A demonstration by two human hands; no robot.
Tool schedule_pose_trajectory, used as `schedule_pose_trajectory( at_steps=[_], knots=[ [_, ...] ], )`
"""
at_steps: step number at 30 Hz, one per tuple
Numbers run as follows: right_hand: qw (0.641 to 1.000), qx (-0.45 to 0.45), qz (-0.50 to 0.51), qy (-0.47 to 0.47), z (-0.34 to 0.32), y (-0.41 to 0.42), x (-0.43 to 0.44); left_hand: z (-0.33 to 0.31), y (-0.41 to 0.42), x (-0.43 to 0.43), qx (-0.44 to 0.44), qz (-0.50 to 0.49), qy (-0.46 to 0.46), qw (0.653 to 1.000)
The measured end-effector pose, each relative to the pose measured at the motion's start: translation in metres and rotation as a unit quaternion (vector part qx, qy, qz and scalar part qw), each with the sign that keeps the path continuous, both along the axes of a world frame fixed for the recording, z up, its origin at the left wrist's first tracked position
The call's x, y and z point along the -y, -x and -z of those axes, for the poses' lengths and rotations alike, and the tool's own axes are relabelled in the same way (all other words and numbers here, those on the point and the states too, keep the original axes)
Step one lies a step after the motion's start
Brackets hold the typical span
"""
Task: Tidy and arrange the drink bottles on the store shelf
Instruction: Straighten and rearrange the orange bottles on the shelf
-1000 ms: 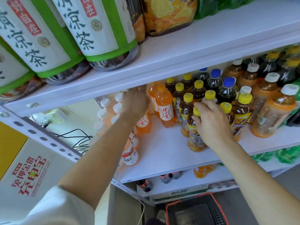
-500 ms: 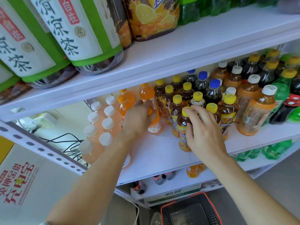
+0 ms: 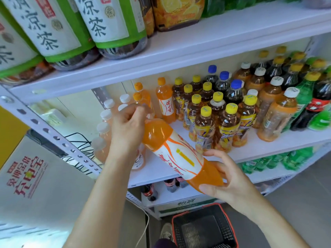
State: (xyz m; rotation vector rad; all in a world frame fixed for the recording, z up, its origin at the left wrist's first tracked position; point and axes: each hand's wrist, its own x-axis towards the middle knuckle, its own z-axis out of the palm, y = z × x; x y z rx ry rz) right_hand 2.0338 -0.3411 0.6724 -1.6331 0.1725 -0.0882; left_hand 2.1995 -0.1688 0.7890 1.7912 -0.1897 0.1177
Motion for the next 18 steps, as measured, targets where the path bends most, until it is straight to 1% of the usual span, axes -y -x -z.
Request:
schedule_pose_trajectory(
  at_steps=[1, 3, 5, 6, 8, 10, 12, 15, 18],
  knots=[
    [1.0, 0.002, -0.004, -0.024, -0.004, 0.003, 0.001, -0.002, 0.0, -0.002, -0.003, 0.017, -0.01, 1.0],
    [0.993, 0.003, 0.003, -0.119, -0.01, 0.009, 0.003, -0.007, 0.001, -0.008, -0.009, 0.063, -0.02, 0.998],
    [0.974, -0.004, 0.04, -0.222, -0.016, 0.012, 0.002, -0.01, 0.003, -0.014, -0.037, 0.113, 0.001, 0.993],
    [0.965, -0.011, 0.065, -0.253, -0.018, 0.013, 0.001, -0.011, 0.003, -0.016, -0.06, 0.134, 0.021, 0.989],
    [0.955, -0.025, 0.108, -0.276, -0.021, 0.016, 0.002, -0.012, 0.003, -0.019, -0.087, 0.172, 0.051, 0.98],
    [0.949, -0.032, 0.119, -0.291, -0.023, 0.018, 0.005, -0.012, 0.004, -0.02, -0.064, 0.203, 0.04, 0.976],
    [0.946, -0.033, 0.088, -0.31, -0.027, 0.022, 0.008, -0.012, 0.008, -0.019, -0.026, 0.224, 0.028, 0.974],
    [0.949, -0.017, 0.012, -0.314, -0.029, 0.026, 0.012, -0.009, 0.009, -0.018, -0.003, 0.195, 0.039, 0.98],
    [0.956, 0.011, 0.013, -0.293, -0.031, 0.028, 0.015, -0.002, 0.004, -0.018, -0.014, 0.133, 0.038, 0.99]
  ],
)
